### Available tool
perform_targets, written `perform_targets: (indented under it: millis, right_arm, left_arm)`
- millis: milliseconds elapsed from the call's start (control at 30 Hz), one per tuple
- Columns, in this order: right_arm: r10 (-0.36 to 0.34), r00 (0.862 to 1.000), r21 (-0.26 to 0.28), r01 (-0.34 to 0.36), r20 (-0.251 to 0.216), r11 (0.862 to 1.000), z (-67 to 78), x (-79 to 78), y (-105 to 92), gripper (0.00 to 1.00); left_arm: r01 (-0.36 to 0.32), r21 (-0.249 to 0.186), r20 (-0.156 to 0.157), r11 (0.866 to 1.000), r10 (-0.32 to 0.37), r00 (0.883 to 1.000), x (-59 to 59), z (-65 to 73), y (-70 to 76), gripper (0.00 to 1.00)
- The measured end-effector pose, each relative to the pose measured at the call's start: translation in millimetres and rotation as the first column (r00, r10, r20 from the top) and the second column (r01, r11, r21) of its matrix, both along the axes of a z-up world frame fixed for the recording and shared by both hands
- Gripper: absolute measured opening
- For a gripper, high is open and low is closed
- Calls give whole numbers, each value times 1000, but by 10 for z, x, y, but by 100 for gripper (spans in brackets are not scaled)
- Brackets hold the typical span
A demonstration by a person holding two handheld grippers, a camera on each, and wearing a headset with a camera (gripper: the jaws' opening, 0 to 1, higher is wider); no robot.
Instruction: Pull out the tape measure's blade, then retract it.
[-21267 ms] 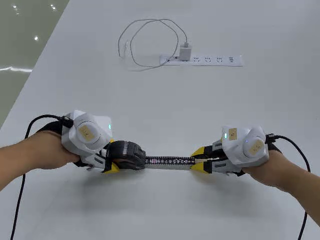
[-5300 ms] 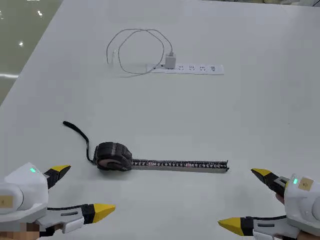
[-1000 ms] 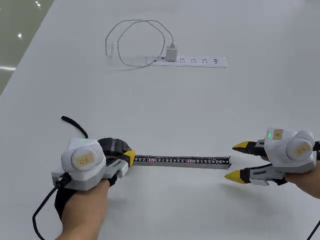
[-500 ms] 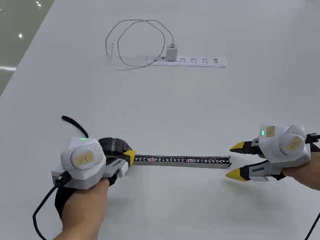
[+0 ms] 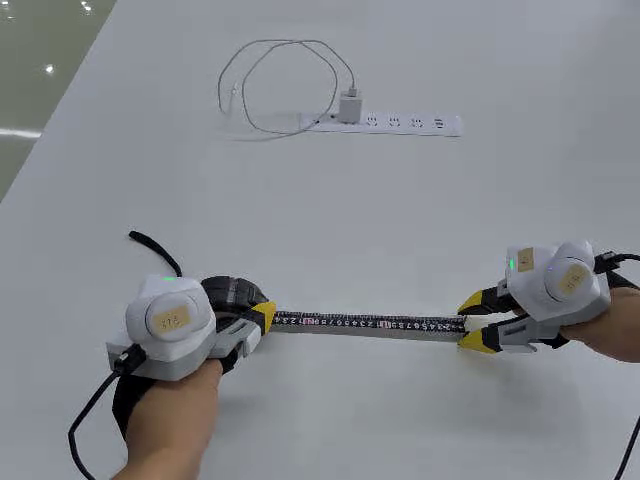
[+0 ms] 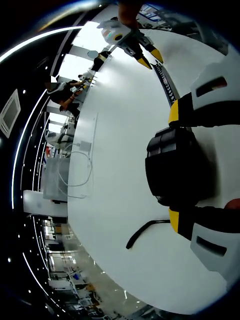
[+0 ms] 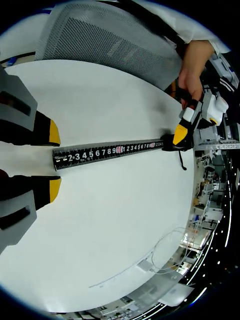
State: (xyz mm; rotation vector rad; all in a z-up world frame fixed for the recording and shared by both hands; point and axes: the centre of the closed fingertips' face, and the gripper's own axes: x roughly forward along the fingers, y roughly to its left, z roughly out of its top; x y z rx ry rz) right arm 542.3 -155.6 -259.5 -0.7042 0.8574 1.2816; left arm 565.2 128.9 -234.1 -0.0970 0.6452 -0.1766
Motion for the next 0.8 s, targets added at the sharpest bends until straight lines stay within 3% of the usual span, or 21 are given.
perform_targets:
  millis: [300, 800]
  right_arm:
    - [32, 999, -18, -32, -17, 999, -41, -26, 20, 15]
    - [50, 999, -26, -50, 9, 998, -66, 4, 7, 11]
  left_arm:
    - [0, -2, -3, 1000, 0, 1000, -3, -3, 0, 60]
    - [-16, -20, -9, 1000, 16, 1000, 0, -6, 5, 61]
